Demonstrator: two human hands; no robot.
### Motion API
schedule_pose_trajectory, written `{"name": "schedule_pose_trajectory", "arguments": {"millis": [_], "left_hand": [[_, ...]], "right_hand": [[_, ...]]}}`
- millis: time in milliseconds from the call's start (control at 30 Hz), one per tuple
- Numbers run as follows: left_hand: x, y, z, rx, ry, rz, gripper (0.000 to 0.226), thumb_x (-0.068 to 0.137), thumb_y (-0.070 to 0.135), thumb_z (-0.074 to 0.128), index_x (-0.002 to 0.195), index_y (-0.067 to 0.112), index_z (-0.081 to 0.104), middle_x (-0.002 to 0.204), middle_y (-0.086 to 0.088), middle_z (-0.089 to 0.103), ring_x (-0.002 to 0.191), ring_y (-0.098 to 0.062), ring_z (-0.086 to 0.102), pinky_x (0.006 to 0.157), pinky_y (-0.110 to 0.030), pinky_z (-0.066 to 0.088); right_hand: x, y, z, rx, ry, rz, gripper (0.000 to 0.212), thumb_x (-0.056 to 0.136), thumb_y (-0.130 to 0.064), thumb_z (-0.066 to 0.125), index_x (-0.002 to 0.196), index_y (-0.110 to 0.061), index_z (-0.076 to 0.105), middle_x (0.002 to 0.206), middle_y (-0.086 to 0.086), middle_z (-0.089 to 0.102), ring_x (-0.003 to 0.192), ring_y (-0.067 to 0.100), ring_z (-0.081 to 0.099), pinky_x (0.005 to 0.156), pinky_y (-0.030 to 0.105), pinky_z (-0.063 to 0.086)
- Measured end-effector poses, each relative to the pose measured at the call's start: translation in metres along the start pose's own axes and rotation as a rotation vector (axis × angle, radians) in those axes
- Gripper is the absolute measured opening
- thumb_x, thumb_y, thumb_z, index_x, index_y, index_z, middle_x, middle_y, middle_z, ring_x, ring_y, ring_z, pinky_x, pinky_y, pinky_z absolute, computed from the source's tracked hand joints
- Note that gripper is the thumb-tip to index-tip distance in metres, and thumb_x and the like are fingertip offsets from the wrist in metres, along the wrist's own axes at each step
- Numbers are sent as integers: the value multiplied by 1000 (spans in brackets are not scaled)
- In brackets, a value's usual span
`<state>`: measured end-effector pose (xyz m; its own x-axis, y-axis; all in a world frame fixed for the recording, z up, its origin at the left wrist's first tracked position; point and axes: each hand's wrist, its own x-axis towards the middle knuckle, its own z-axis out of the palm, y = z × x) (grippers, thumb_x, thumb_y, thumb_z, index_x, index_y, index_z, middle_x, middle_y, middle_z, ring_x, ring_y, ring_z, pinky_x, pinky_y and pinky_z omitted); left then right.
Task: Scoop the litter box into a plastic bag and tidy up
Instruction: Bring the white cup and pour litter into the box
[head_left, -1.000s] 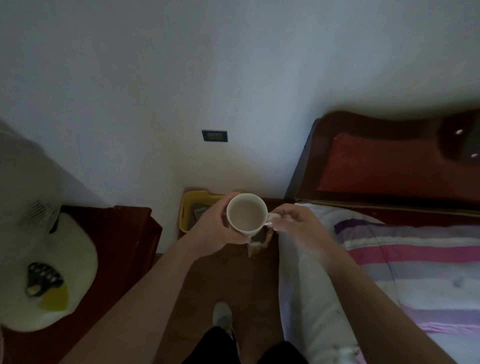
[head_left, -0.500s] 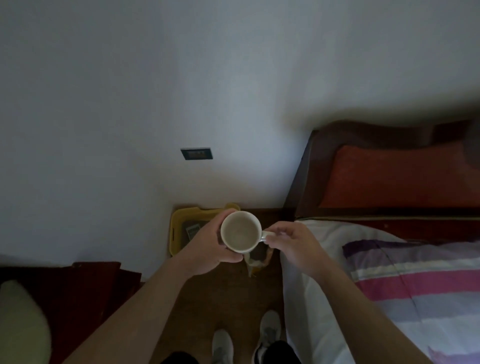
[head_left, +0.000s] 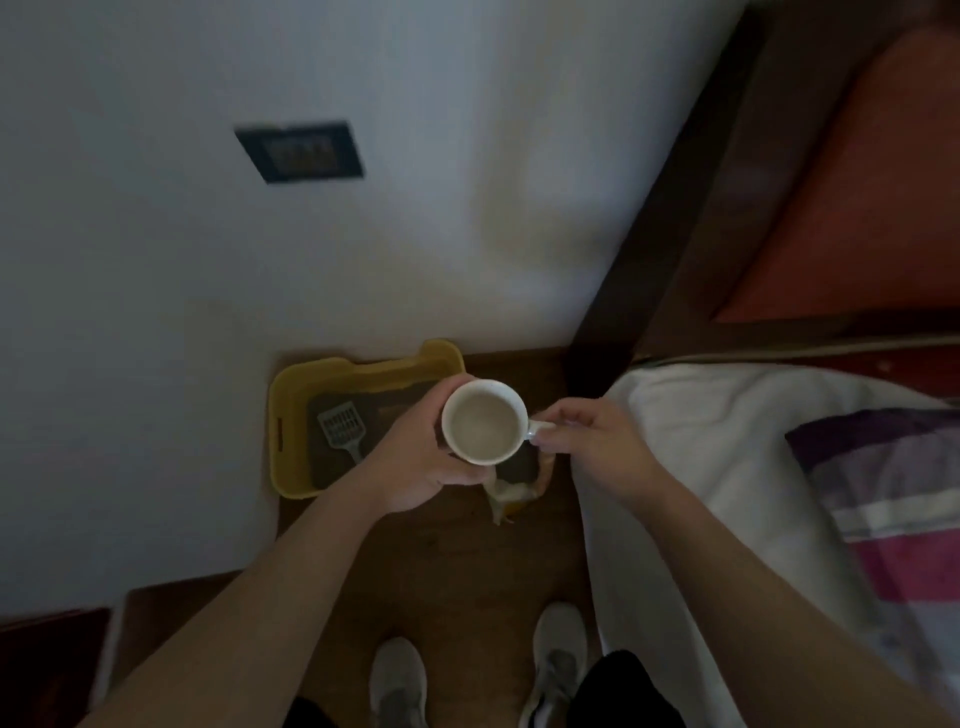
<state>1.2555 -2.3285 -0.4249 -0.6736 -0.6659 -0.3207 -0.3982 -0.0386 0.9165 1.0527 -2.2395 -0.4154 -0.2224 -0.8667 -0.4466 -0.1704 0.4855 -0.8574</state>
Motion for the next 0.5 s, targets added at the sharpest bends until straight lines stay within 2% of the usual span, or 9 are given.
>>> {"name": "schedule_pose_trajectory", "arguments": {"millis": [100,200,233,300,367,500], "left_hand": [[30,-81,17,39,6,22,81,67,16,90,132,40,47,127,14,55,121,-8,52,98,-37,51],[58,-150,43,131,25,44,81,67,24,90,127,49,42,123,26,53,118,1,51,96,-28,50],[67,-171,52,165,29,51,81,67,27,90,125,52,39,120,29,51,115,4,50,93,-23,49],[87,-212,70,207,23,64,81,67,32,90,122,54,35,116,32,49,111,9,48,86,-16,44],[108,-250,83,215,4,64,83,67,32,90,127,50,35,116,30,48,108,7,49,83,-15,41],[143,-310,98,234,-7,94,86,69,23,89,136,38,36,119,26,45,113,2,45,82,-12,38]], "right_hand": [[46,71,22,4,3,12,15,85,-16,71,71,-20,74,74,1,72,81,18,69,77,35,56],[91,140,37,-3,20,27,18,77,-12,68,69,4,68,77,30,62,78,43,64,78,51,56],[106,160,40,-4,18,38,20,73,-12,66,67,8,65,75,34,60,75,44,63,77,51,57],[132,200,43,-2,22,76,16,71,-5,62,57,3,65,63,27,59,64,31,64,70,45,57],[154,234,46,13,22,89,23,75,7,60,55,-4,64,57,11,59,60,17,63,64,33,55],[186,288,52,5,-4,105,13,82,12,59,74,6,67,74,15,65,74,20,66,67,25,59]]}}
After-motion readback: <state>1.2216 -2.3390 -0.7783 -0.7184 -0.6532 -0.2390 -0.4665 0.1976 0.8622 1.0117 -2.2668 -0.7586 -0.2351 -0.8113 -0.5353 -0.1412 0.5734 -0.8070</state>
